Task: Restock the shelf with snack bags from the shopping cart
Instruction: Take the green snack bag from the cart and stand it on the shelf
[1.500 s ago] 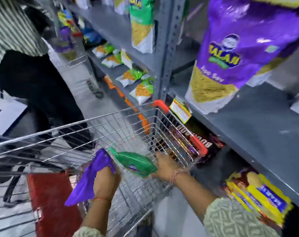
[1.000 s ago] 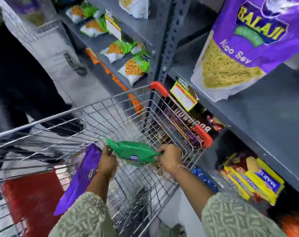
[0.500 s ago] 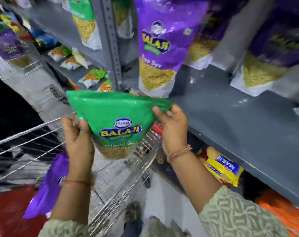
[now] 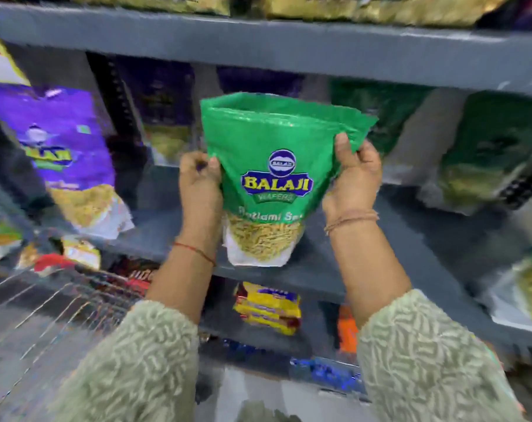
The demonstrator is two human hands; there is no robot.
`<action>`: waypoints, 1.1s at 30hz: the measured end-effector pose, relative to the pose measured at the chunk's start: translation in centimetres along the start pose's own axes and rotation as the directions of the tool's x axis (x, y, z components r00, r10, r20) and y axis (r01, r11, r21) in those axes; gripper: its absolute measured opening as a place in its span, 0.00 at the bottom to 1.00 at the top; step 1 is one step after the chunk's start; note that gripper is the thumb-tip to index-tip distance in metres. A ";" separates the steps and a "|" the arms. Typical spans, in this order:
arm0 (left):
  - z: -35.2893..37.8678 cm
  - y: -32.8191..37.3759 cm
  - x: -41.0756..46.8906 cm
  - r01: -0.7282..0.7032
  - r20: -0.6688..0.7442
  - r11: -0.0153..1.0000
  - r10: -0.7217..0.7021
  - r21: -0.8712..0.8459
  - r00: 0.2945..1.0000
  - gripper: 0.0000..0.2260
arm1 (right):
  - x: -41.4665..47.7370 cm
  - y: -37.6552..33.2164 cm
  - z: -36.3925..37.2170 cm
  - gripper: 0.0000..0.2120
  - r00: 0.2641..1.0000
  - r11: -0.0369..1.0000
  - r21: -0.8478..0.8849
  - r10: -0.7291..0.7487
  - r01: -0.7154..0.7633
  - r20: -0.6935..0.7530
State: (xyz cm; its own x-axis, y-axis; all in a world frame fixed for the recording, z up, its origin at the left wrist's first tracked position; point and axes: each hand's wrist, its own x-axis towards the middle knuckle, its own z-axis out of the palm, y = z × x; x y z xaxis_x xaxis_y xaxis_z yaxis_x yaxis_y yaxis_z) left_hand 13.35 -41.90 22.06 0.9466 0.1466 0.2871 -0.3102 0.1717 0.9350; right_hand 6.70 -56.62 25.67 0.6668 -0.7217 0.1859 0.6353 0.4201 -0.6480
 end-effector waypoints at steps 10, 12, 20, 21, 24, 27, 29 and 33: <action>14.9 -3.6 -4.1 0.338 0.311 0.933 -0.288 -0.122 0.906 0.11 | 8.6 -6.9 -11.0 0.14 0.948 0.973 -0.160 -0.204 0.168 -0.244; 15.9 -4.0 -4.5 0.354 0.340 0.924 -0.290 -0.146 0.895 0.09 | 9.4 -7.4 -12.1 0.14 0.943 0.966 -0.187 -0.221 0.177 -0.249; 17.1 -5.2 -4.4 0.359 0.375 0.920 -0.281 -0.158 0.883 0.09 | 10.2 -8.2 -12.7 0.12 0.953 0.962 -0.220 -0.208 0.159 -0.220; 17.1 -5.3 -4.4 0.352 0.377 0.924 -0.275 -0.152 0.884 0.09 | 10.0 -8.1 -12.8 0.11 0.956 0.958 -0.235 -0.212 0.163 -0.203; 16.7 -5.5 -4.5 0.276 0.380 0.955 -0.217 -0.105 0.899 0.09 | 8.7 -7.3 -14.0 0.07 0.973 0.921 -0.366 -0.192 0.132 -0.132; 16.1 -6.3 -5.6 0.222 0.433 0.969 -0.156 -0.106 0.888 0.03 | 6.7 -4.8 -16.4 0.06 0.989 0.846 -0.530 -0.117 0.052 -0.090; 15.7 -7.4 -6.5 0.204 0.462 0.977 -0.153 -0.064 0.874 0.03 | 5.7 -3.2 -17.7 0.07 0.993 0.854 -0.521 -0.069 0.007 -0.100; 15.0 -8.9 -7.3 0.254 0.486 0.966 -0.241 0.041 0.840 0.05 | 5.1 -2.0 -18.0 0.08 0.992 0.863 -0.504 -0.033 -0.033 -0.121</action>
State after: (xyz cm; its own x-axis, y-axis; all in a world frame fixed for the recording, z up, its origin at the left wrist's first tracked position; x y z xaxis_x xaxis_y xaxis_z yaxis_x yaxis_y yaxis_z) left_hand 10.56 -59.13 14.78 0.9124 -0.3922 0.1168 -0.0558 0.1636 0.9850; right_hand 1.79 -71.02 14.63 0.5933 -0.7965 0.1161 0.3303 0.1094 -0.9375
